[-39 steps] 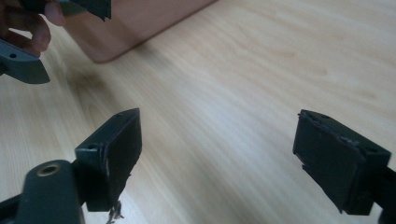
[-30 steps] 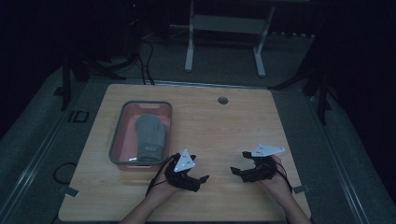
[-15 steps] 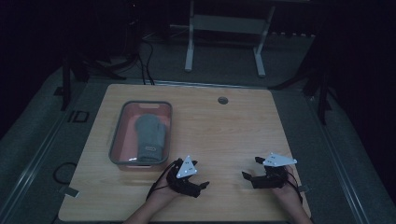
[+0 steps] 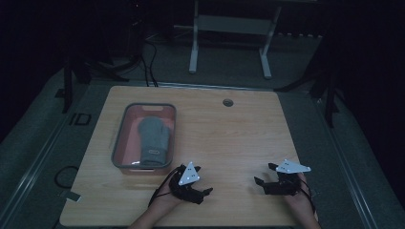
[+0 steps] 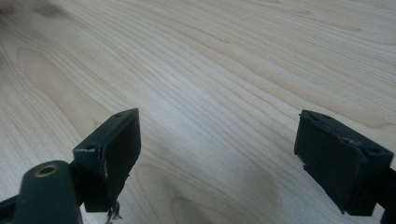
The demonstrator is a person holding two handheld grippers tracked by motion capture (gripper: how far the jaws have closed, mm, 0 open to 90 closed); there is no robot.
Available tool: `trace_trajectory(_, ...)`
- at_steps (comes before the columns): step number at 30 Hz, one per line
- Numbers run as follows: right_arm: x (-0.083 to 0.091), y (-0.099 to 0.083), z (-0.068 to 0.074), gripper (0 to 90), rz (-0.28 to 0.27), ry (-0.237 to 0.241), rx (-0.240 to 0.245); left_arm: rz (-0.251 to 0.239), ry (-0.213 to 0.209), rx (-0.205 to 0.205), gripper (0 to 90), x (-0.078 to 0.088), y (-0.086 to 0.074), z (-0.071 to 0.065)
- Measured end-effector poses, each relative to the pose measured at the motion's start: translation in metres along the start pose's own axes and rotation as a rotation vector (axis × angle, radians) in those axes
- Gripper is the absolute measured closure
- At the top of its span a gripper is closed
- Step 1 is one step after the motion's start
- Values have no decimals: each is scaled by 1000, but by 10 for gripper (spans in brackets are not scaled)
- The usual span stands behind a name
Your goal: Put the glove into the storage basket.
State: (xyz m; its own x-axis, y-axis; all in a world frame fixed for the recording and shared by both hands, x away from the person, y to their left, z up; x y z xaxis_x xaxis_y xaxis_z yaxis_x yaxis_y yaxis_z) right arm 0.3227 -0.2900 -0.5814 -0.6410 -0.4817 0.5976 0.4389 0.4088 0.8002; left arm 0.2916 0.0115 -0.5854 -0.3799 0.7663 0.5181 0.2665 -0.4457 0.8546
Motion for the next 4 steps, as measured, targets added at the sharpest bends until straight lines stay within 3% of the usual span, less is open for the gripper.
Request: trace_trajectory(4,0,0,0,146,3,1,2,-6,-5,12,146,1,0,1)
Point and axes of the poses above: each handheld gripper's, and its own axes: x roughly backward along the jaws, y roughly out of its top, z roughly to its left, the point moved 5 cm from there along -x, roughly forward along the jaws, and after that the axes turned 5 degrees about -y, right-handed, at the moved point
